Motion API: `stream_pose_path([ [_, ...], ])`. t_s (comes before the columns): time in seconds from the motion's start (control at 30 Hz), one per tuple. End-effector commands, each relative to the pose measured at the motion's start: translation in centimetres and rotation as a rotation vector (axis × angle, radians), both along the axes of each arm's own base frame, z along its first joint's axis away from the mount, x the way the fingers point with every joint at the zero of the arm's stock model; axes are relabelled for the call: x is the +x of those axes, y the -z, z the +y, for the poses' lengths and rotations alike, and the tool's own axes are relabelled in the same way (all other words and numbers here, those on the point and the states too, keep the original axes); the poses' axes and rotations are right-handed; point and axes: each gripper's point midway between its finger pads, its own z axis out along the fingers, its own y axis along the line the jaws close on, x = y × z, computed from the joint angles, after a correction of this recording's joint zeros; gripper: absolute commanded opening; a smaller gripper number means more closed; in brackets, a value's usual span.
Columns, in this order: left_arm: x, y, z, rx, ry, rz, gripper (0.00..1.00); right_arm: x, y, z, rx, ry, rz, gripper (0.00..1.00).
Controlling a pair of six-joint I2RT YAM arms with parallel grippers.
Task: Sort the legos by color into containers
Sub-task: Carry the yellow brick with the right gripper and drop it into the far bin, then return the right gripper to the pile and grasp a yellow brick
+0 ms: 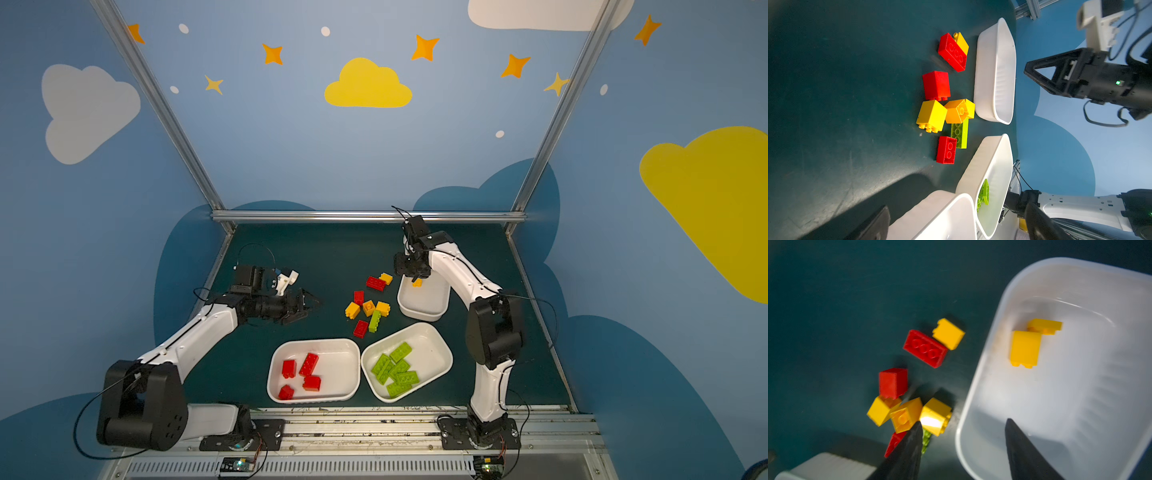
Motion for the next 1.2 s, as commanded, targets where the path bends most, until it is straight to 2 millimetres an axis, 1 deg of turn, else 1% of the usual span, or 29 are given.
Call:
stream_pose_path([
  [0.0, -0.1, -1.0, 0.2, 0.025, 0.012, -0.027, 1.00, -2.6, 0.6, 3.7, 0.058, -0.084, 0.064, 0.65],
  [0.13, -0.5, -1.2, 0.6, 0.040, 0.004, -0.027, 0.99, -4.4, 0.7, 7.5, 0.093, -0.127, 0.086, 0.68],
  [0.2, -0.8, -1.3, 0.9, 0.047, -0.003, -0.032, 1.00, -5.3, 1.3, 9.1, 0.091, -0.137, 0.112, 0.69],
  [0.33, -1.1, -1.3, 1.4, 0.054, -0.017, -0.034, 1.00, -6.7, 2.6, 11.7, 0.121, -0.088, 0.177, 0.72],
  [0.47, -1.4, -1.3, 1.8, 0.056, -0.026, -0.041, 1.00, -7.3, 4.2, 12.6, 0.101, 0.015, 0.228, 0.73],
  [0.6, -1.5, -1.3, 1.9, 0.059, -0.030, -0.044, 1.00, -7.4, 5.7, 12.8, 0.024, 0.086, 0.236, 0.72],
  [0.8, -1.5, -1.0, 2.1, 0.064, -0.029, -0.045, 1.00, -7.7, 7.6, 13.5, -0.016, 0.120, 0.251, 0.66],
  [0.9, -1.6, -0.8, 2.2, 0.066, -0.031, -0.046, 1.00, -7.8, 8.5, 13.7, -0.050, 0.129, 0.253, 0.65],
  [1.0, -1.7, -0.7, 2.2, 0.067, -0.031, -0.047, 1.00, -7.6, 9.6, 13.9, -0.067, 0.137, 0.264, 0.64],
  [1.17, -1.9, -0.5, 2.4, 0.072, -0.032, -0.043, 1.00, -7.0, 10.8, 14.2, -0.078, 0.150, 0.260, 0.61],
])
